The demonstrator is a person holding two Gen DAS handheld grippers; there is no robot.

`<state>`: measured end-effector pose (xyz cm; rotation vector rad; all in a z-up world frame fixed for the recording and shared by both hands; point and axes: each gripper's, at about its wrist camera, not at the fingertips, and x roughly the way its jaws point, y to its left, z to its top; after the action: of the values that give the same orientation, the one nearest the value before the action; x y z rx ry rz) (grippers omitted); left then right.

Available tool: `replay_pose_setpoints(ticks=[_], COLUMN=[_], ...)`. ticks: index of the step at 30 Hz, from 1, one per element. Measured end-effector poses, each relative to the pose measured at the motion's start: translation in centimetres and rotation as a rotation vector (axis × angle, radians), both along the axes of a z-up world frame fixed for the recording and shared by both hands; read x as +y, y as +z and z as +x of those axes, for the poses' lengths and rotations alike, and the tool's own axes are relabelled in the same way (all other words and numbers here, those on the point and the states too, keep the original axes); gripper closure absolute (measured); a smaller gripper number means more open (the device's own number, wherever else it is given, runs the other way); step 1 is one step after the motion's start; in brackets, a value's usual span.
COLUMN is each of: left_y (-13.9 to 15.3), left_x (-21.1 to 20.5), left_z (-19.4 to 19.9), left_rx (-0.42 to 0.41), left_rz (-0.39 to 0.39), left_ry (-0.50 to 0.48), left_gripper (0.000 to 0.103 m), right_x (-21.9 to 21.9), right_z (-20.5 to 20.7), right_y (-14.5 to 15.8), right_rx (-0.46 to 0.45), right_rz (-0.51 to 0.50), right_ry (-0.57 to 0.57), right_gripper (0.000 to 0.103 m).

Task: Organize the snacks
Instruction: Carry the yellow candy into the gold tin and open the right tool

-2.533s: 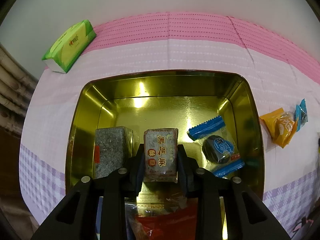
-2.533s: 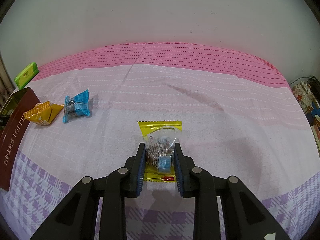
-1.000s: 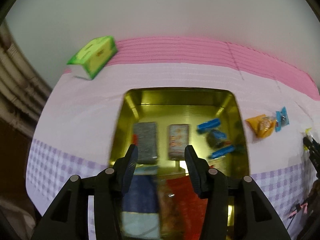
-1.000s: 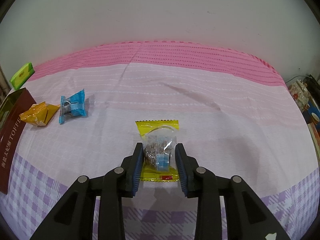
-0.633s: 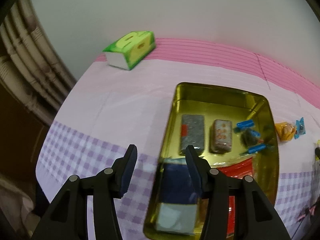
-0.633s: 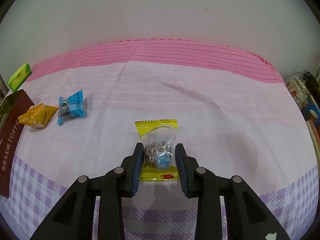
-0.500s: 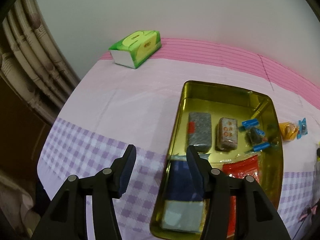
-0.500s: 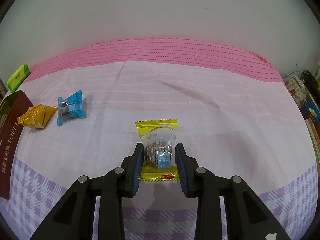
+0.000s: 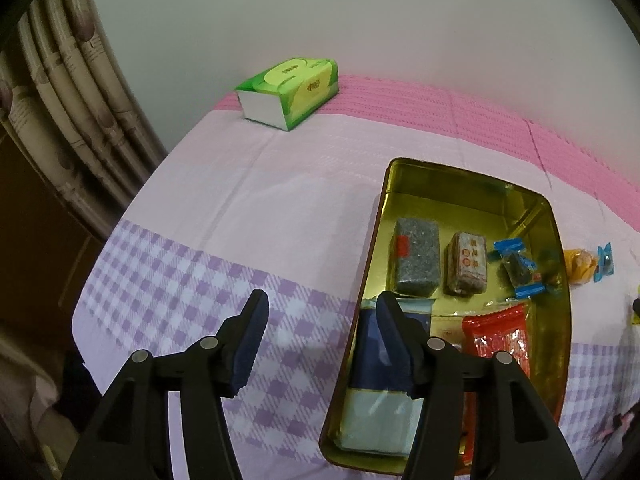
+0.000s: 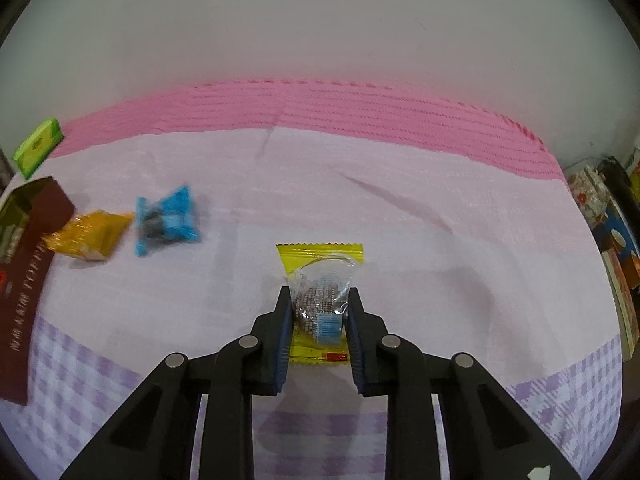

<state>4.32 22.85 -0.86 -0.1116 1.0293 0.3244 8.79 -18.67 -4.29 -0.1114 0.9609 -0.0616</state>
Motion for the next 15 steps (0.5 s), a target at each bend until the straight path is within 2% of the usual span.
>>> replay_pose_setpoints(ticks=[4,8,15], left_y=[0.3,0.4,0.3], left_x=[-0.4,-0.6,1.0], left_z=[-0.2,-0.7,-1.8], left_rx=[-0.01,-0.018,-0.014], left_rz=[-0.004,0.033,0.034], left_ry=[-0.006,-0.008,0.057], left_gripper=[0.045,0.043,0.042], right_x=[3.0,7.6,15.7], right_z=[0.1,0.2,0.6], right_y=[1.3,2.8,4.5], right_rx=[-0.016,-0.034,-0.029], right_rz=[0.023,0.057,0.121], right_ry=[0.067,0.176,0.358], right_gripper=[0.08,0.08,0.08])
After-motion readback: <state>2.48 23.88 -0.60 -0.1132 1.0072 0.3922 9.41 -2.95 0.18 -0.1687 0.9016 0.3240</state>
